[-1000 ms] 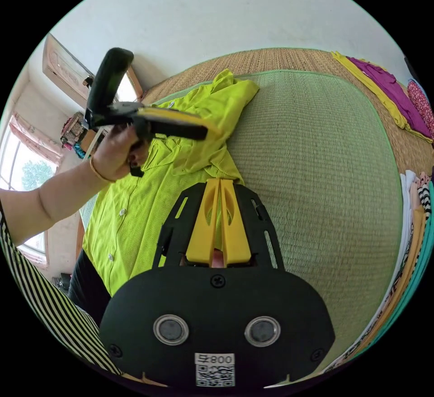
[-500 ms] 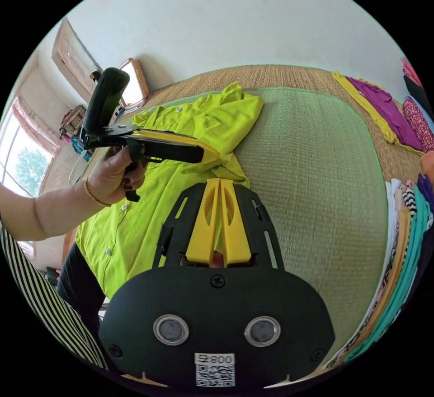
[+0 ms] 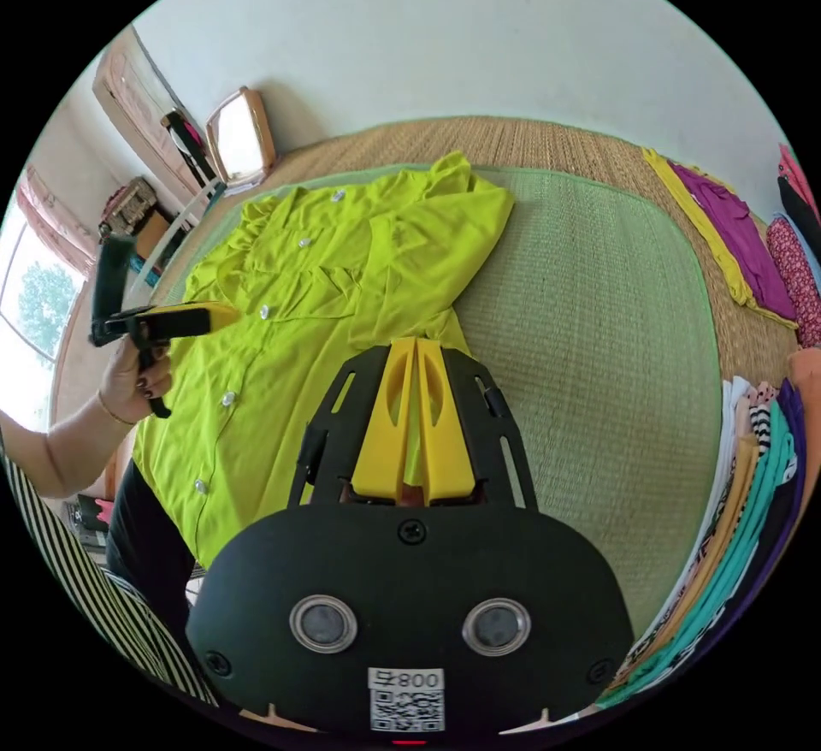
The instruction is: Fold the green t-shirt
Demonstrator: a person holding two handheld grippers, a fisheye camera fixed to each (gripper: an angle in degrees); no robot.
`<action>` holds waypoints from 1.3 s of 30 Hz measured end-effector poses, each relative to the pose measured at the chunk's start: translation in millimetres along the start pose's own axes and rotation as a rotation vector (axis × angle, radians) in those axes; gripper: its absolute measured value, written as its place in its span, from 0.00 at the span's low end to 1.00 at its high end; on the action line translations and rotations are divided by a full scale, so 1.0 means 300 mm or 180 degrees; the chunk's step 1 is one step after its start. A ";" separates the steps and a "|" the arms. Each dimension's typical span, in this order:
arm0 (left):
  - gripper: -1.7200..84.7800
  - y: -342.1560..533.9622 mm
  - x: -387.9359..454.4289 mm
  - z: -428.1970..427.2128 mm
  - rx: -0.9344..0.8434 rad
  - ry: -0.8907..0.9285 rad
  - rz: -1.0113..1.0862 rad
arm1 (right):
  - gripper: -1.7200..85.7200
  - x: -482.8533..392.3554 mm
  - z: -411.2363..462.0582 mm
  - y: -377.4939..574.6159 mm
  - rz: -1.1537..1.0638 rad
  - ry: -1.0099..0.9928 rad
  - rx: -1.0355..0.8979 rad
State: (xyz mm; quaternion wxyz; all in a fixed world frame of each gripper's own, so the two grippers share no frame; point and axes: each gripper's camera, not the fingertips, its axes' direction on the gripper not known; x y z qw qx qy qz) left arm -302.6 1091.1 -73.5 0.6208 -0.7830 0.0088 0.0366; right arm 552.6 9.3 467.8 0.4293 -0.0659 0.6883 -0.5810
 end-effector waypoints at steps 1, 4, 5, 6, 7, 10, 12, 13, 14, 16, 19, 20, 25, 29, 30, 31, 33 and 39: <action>0.04 0.077 -0.060 -0.097 0.0193 -0.0103 -0.0225 | 0.02 -0.013 0.046 -0.024 0.0019 0.0060 -0.0167; 0.07 0.285 -0.205 -0.353 0.0774 -0.0435 -0.0801 | 0.02 -0.051 0.106 -0.063 0.0072 0.0082 -0.0399; 0.08 0.367 -0.260 -0.447 0.0996 -0.0567 -0.1022 | 0.02 -0.073 0.105 -0.071 0.0090 0.0066 -0.0388; 0.09 0.407 -0.288 -0.489 0.1089 -0.0626 -0.1130 | 0.02 -0.085 0.104 -0.075 0.0104 0.0053 -0.0381; 0.10 0.479 -0.345 -0.564 0.1230 -0.0722 -0.1346 | 0.02 -0.113 0.100 -0.081 0.0129 0.0011 -0.0356; 0.12 0.619 -0.481 -0.704 0.1487 -0.0714 -0.1761 | 0.02 -0.225 0.096 -0.107 0.0000 -0.0260 -0.0274; 0.13 0.673 -0.538 -0.767 0.1583 -0.0813 -0.1861 | 0.03 -0.323 0.106 -0.142 -0.0188 -0.0370 -0.0266; 0.13 0.696 -0.572 -0.797 0.1568 -0.0843 -0.1910 | 0.03 -0.398 0.117 -0.175 -0.0311 -0.0416 -0.0255; 0.13 0.712 -0.606 -0.816 0.1521 -0.0797 -0.1910 | 0.03 -0.480 0.135 -0.213 -0.0473 -0.0476 -0.0253; 0.12 0.730 -0.646 -0.837 0.1433 -0.0788 -0.1899 | 0.04 -0.616 0.179 -0.278 -0.0757 -0.0606 -0.0290; 0.08 0.754 -0.674 -0.889 0.1316 -0.1043 -0.1789 | 0.07 -0.861 0.290 -0.393 -0.1233 -0.0736 -0.0445; 0.06 0.766 -0.688 -0.911 0.1285 -0.1090 -0.1787 | 0.08 -0.961 0.338 -0.435 -0.1438 -0.0791 -0.0505; 0.04 0.824 -0.768 -0.983 0.1272 -0.0703 -0.1676 | 0.10 -1.370 0.528 -0.589 -0.2175 -0.0748 -0.0581; 0.03 0.886 -0.837 -1.043 0.1410 -0.0345 -0.1674 | 0.11 -1.653 0.721 -0.681 -0.2595 -0.0552 -0.0787; 0.03 0.892 -0.844 -1.050 0.1426 -0.0312 -0.1668 | 0.12 -1.685 0.750 -0.689 -0.2645 -0.0477 -0.0825; 0.03 0.902 -0.857 -1.064 0.1433 -0.0269 -0.1657 | 0.12 -1.739 0.808 -0.700 -0.2712 -0.0338 -0.0867; 0.03 0.912 -0.870 -1.083 0.1428 -0.0227 -0.1617 | 0.12 -1.801 0.893 -0.713 -0.2760 -0.0271 -0.1034; 0.03 0.935 -0.883 -1.138 0.1414 -0.0266 -0.1480 | 0.10 -1.904 1.015 -0.731 -0.2826 0.0095 -0.1043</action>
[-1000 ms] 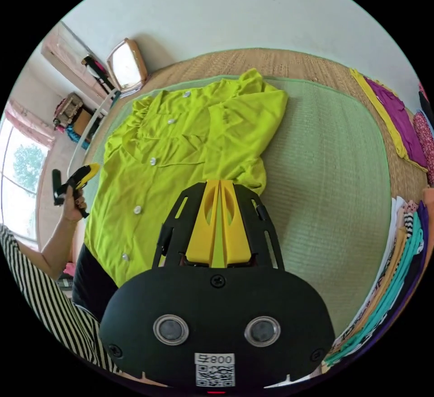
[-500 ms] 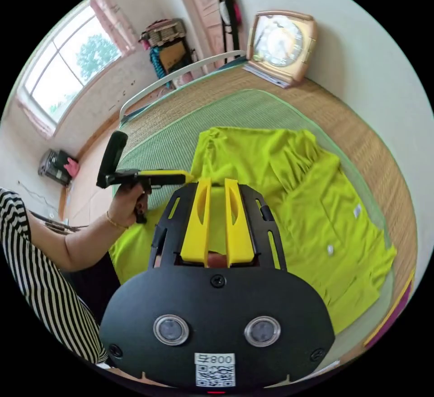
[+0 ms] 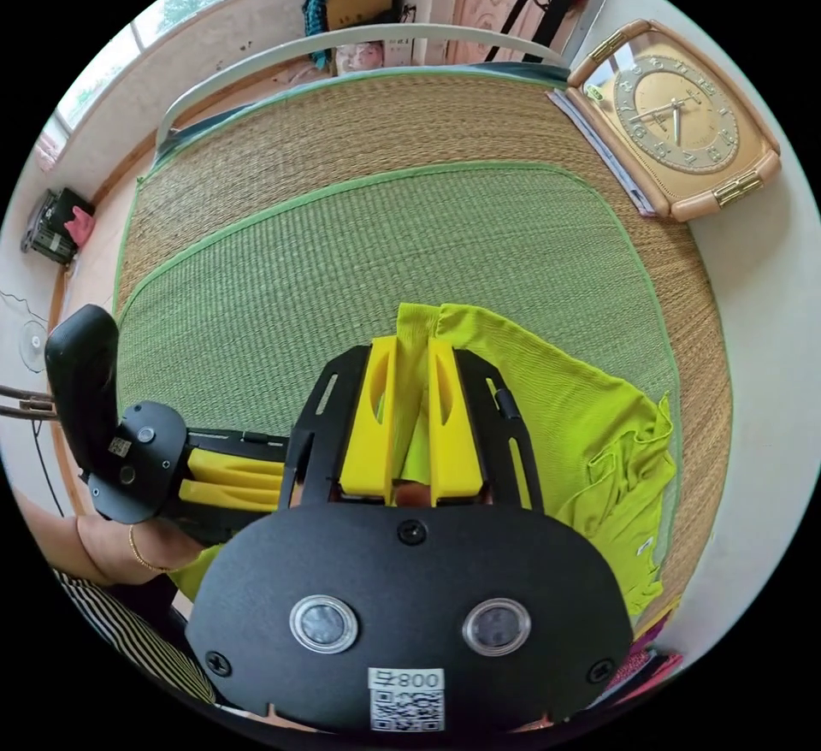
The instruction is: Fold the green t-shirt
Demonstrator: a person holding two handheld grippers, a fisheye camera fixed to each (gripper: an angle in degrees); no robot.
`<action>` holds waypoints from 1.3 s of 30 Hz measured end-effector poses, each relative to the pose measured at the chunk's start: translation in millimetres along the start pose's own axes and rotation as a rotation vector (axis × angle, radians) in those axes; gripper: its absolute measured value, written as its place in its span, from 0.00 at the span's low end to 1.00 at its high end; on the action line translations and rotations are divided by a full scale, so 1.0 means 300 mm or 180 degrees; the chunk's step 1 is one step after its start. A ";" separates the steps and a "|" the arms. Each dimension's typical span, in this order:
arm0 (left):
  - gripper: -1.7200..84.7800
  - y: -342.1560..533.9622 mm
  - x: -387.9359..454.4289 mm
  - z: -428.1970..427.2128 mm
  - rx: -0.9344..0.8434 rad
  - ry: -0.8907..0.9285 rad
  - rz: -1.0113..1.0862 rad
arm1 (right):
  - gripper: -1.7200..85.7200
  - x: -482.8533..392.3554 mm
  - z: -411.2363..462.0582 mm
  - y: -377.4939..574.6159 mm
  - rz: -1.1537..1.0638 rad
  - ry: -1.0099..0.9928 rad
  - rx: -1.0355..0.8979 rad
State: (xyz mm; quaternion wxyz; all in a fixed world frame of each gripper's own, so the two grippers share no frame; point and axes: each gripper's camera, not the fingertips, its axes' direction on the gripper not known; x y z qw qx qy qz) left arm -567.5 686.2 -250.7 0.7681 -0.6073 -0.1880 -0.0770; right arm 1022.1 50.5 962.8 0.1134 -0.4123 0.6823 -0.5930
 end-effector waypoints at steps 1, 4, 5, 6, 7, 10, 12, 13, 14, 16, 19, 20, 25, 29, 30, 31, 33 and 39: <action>0.03 -0.002 -0.002 -0.011 0.0002 -0.0010 0.0026 | 0.09 -0.002 0.005 -0.013 -0.0017 0.0037 -0.0018; 0.03 -0.004 -0.002 -0.037 0.0036 -0.0048 0.0081 | 0.05 0.014 0.017 -0.031 -0.0014 0.0104 0.0006; 0.03 -0.005 0.000 -0.047 0.0055 -0.0062 0.0110 | 0.04 0.025 0.022 -0.037 -0.0012 0.0151 0.0000; 0.03 -0.006 0.002 -0.051 0.0061 -0.0065 0.0125 | 0.04 0.034 0.021 -0.040 0.0002 0.0115 0.0004; 0.03 -0.007 0.008 -0.059 0.0099 -0.0071 0.0154 | 0.03 0.053 0.017 -0.045 0.0009 0.0050 0.0019; 0.03 -0.013 0.036 -0.083 0.0220 -0.0088 0.0288 | 0.03 0.136 -0.029 -0.033 0.0146 -0.0153 0.0232; 0.03 -0.020 0.060 -0.096 0.0303 0.0012 0.0394 | 0.03 0.211 -0.076 -0.010 0.0260 -0.0374 0.0398; 0.03 -0.025 0.083 -0.101 0.0326 0.0031 0.0507 | 0.03 0.268 -0.113 0.016 0.0334 -0.0525 0.0517; 0.03 -0.028 0.110 -0.106 0.0350 0.0012 0.0630 | 0.03 0.326 -0.154 0.052 0.0397 -0.0683 0.0662; 0.03 -0.035 0.151 -0.103 0.0351 0.0088 0.0816 | 0.03 0.411 -0.209 0.120 0.0469 -0.0888 0.0848; 0.03 -0.047 0.217 -0.070 0.0259 0.0238 0.1062 | 0.03 0.533 -0.269 0.260 0.0649 -0.1064 0.1060; 0.03 -0.051 0.243 -0.045 0.0192 0.0293 0.1137 | 0.03 0.576 -0.276 0.317 0.0754 -0.1094 0.1100; 0.03 -0.058 0.328 0.089 -0.0253 0.0210 0.1344 | 0.03 0.728 -0.215 0.533 0.1297 -0.1244 0.1088; 0.03 -0.061 0.377 0.184 -0.0573 0.0015 0.1465 | 0.03 0.810 -0.106 0.671 0.1706 -0.1405 0.0993; 0.03 -0.063 0.380 0.196 -0.0625 0.0008 0.1473 | 0.03 0.820 -0.092 0.686 0.1762 -0.1425 0.0990; 0.03 -0.068 0.383 0.223 -0.0757 0.0007 0.1469 | 0.03 0.838 -0.061 0.712 0.1852 -0.1460 0.0953; 0.04 -0.075 0.379 0.260 -0.0926 0.0021 0.1411 | 0.03 0.862 -0.020 0.738 0.1939 -0.1518 0.0861; 0.03 -0.109 0.353 0.275 -0.0741 0.0237 0.1160 | 0.02 0.904 0.013 0.802 0.2044 -0.1478 0.0626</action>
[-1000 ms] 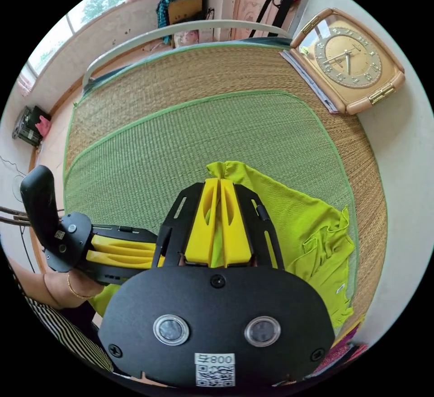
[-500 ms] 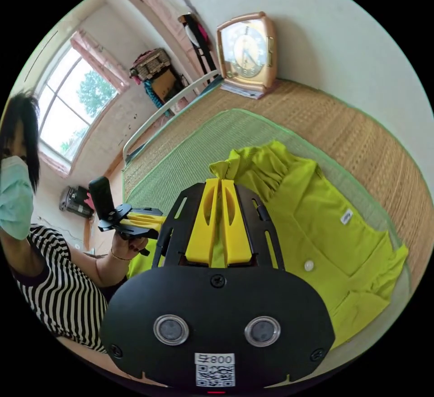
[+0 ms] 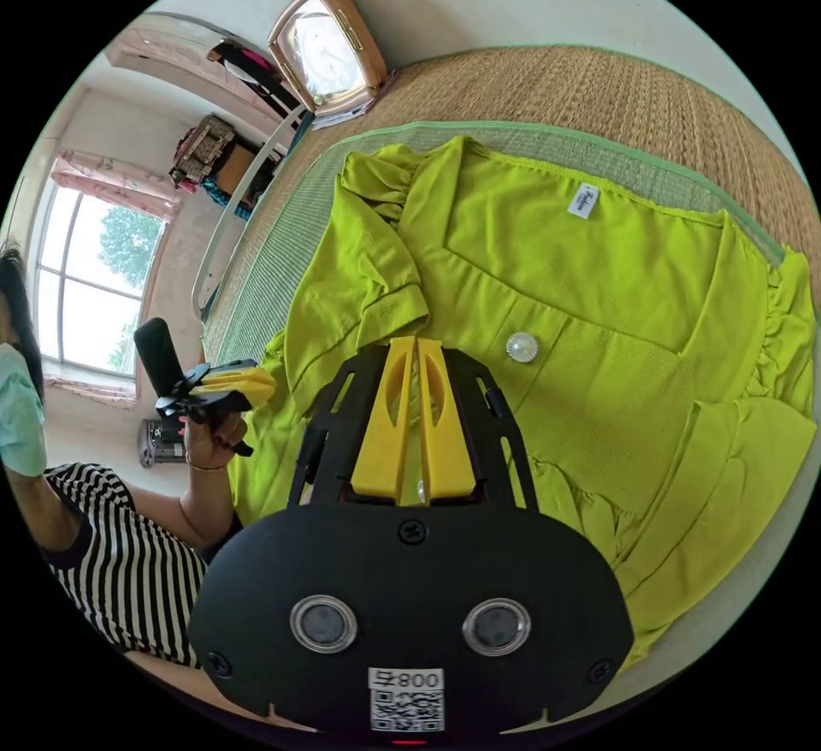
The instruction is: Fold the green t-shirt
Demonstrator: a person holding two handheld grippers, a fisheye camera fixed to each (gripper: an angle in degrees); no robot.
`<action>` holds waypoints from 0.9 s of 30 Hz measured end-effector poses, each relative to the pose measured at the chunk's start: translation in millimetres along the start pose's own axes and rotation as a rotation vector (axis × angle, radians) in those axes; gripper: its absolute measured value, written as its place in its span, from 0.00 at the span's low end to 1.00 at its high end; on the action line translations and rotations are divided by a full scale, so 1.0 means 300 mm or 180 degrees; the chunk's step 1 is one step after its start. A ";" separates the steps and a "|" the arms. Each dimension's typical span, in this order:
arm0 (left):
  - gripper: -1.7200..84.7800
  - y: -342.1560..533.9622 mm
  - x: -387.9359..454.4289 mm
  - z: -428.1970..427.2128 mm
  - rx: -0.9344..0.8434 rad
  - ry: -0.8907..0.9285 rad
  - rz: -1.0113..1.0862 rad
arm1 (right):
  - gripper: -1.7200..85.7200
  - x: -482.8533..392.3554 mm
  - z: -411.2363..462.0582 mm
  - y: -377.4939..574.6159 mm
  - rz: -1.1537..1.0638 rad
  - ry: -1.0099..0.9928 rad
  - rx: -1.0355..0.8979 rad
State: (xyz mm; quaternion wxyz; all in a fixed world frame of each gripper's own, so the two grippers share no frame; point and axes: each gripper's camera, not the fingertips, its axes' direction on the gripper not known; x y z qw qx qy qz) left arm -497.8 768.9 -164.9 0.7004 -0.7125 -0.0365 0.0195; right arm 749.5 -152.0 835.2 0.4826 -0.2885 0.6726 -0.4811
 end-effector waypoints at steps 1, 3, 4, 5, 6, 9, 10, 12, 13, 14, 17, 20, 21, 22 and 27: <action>0.03 -0.005 -0.004 0.005 -0.0024 -0.0175 -0.0062 | 0.02 0.011 -0.014 0.006 0.0035 0.0036 0.0009; 0.03 -0.011 -0.012 0.008 -0.0014 -0.0352 -0.0157 | 0.02 0.008 -0.043 0.014 0.0029 0.0055 0.0089; 0.03 -0.018 -0.015 0.014 -0.0038 -0.0444 -0.0190 | 0.02 -0.016 -0.063 0.012 -0.0092 -0.0002 0.0172; 0.02 -0.026 -0.019 0.025 -0.0112 -0.0590 -0.0227 | 0.02 -0.052 -0.071 -0.003 -0.0249 -0.0077 0.0197; 0.02 -0.029 -0.021 0.031 -0.0144 -0.0665 -0.0246 | 0.02 -0.073 -0.071 -0.015 -0.0325 -0.0100 0.0199; 0.02 -0.041 -0.035 0.056 -0.0216 -0.0776 -0.0315 | 0.02 -0.194 -0.045 -0.112 -0.0764 -0.0019 0.0230; 0.02 -0.045 -0.040 0.055 -0.0162 -0.0749 -0.0360 | 0.02 -0.235 -0.018 -0.160 -0.0897 0.0106 0.0166; 0.02 -0.050 -0.048 0.057 -0.0114 -0.0711 -0.0410 | 0.02 -0.282 0.031 -0.227 -0.1042 0.0260 0.0123; 0.02 -0.054 -0.055 0.058 -0.0084 -0.0668 -0.0448 | 0.02 -0.302 0.069 -0.267 -0.1112 0.0354 0.0029; 0.02 -0.055 -0.062 0.058 -0.0039 -0.0632 -0.0494 | 0.02 -0.312 0.110 -0.303 -0.1145 0.0535 -0.0053; 0.02 -0.060 -0.077 0.053 0.0090 -0.0531 -0.0587 | 0.02 -0.284 0.191 -0.369 -0.1037 0.0832 -0.0211; 0.02 -0.076 -0.066 0.052 0.0194 -0.0414 -0.0545 | 0.02 -0.264 0.183 -0.388 -0.0953 0.0554 -0.0194; 0.02 -0.081 -0.060 0.055 0.0198 -0.0429 -0.0522 | 0.02 -0.267 0.178 -0.385 -0.0963 0.0548 -0.0187; 0.02 -0.090 -0.050 0.063 0.0179 -0.0475 -0.0482 | 0.02 -0.275 0.167 -0.373 -0.1001 0.0575 -0.0171; 0.02 -0.115 -0.046 0.125 -0.0073 -0.0498 -0.0474 | 0.02 -0.301 0.049 -0.262 -0.1087 0.0519 0.0082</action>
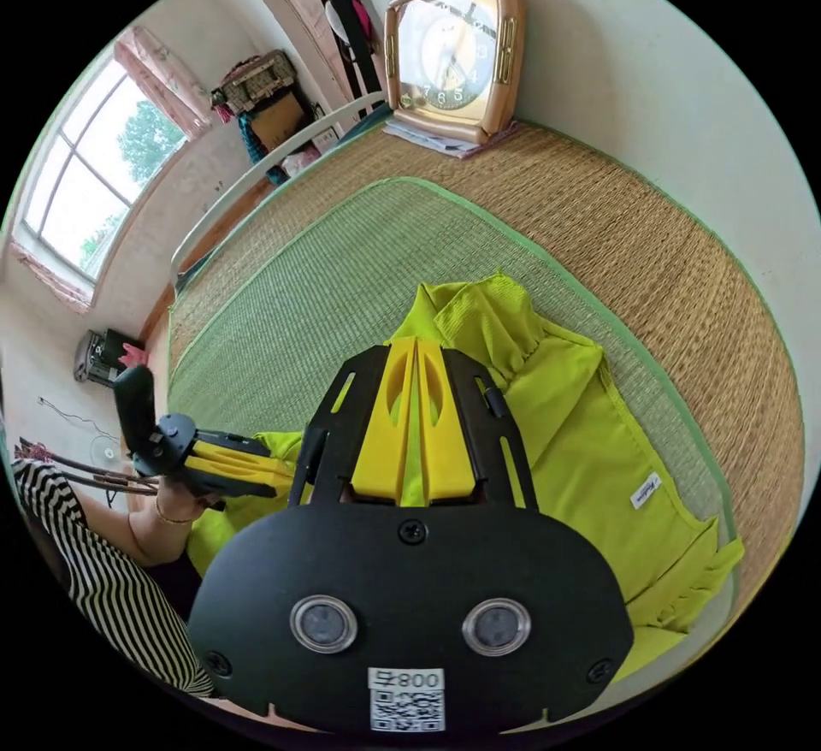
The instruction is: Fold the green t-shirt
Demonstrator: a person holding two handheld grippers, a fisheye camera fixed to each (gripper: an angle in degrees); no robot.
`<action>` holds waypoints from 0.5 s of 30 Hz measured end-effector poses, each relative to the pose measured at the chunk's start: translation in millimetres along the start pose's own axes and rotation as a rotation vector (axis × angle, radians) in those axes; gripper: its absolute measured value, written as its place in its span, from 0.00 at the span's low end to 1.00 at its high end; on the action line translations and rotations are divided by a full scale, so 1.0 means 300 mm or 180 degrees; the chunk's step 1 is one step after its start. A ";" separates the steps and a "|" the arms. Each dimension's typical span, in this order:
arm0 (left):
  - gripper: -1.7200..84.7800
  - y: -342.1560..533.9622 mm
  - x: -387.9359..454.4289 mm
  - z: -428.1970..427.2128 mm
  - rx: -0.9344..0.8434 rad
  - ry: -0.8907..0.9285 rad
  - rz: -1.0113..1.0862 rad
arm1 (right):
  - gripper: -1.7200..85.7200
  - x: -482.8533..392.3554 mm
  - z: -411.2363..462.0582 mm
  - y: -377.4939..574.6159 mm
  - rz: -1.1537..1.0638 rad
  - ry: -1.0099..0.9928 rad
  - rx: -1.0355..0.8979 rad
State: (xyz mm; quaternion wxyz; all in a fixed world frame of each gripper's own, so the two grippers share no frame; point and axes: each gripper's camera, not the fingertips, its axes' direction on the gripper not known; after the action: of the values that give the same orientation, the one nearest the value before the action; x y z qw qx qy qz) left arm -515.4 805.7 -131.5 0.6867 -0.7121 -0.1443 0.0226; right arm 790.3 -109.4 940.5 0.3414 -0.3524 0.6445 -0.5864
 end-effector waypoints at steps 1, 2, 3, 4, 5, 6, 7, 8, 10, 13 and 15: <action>0.02 -0.002 0.005 -0.002 0.0048 -0.0013 0.0000 | 0.02 -0.015 -0.035 0.038 -0.0020 -0.0020 0.0052; 0.02 -0.004 0.009 -0.005 0.0090 0.0006 0.0008 | 0.02 -0.035 -0.067 0.084 -0.0066 -0.0044 0.0083; 0.02 -0.005 0.011 -0.005 0.0105 0.0014 0.0010 | 0.02 -0.045 -0.079 0.107 -0.0083 -0.0040 0.0081; 0.02 -0.009 0.013 -0.003 0.0111 0.0006 0.0002 | 0.02 -0.062 -0.097 0.158 -0.0076 0.0011 0.0066; 0.02 -0.012 0.013 0.005 0.0086 0.0005 -0.0014 | 0.02 -0.076 -0.104 0.208 -0.0053 0.0085 0.0046; 0.02 -0.015 0.012 0.011 0.0063 0.0017 -0.0022 | 0.02 -0.080 -0.102 0.231 -0.0036 0.0133 0.0024; 0.02 -0.019 0.012 0.022 0.0010 0.0059 -0.0034 | 0.02 -0.080 -0.088 0.267 0.0020 0.0256 -0.0045; 0.02 -0.022 0.014 0.029 -0.0007 0.0094 -0.0035 | 0.02 -0.068 -0.057 0.290 0.0090 0.0355 -0.0171; 0.02 -0.023 0.022 0.026 0.0037 0.0106 -0.0021 | 0.02 -0.053 -0.039 0.313 0.0168 0.0228 -0.0196; 0.02 -0.024 0.035 0.012 0.0167 0.0101 -0.0014 | 0.02 -0.083 -0.099 0.349 0.0121 0.0224 -0.0032; 0.02 -0.029 0.037 0.029 0.0075 0.0083 -0.0023 | 0.02 -0.110 -0.135 0.394 0.0105 0.0206 0.0079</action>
State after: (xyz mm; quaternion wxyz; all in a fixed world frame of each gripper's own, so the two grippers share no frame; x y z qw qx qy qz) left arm -508.2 816.8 -121.7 0.6970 -0.7036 -0.1376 0.0124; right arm 766.5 -52.7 826.8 0.3344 -0.3182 0.6537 -0.5997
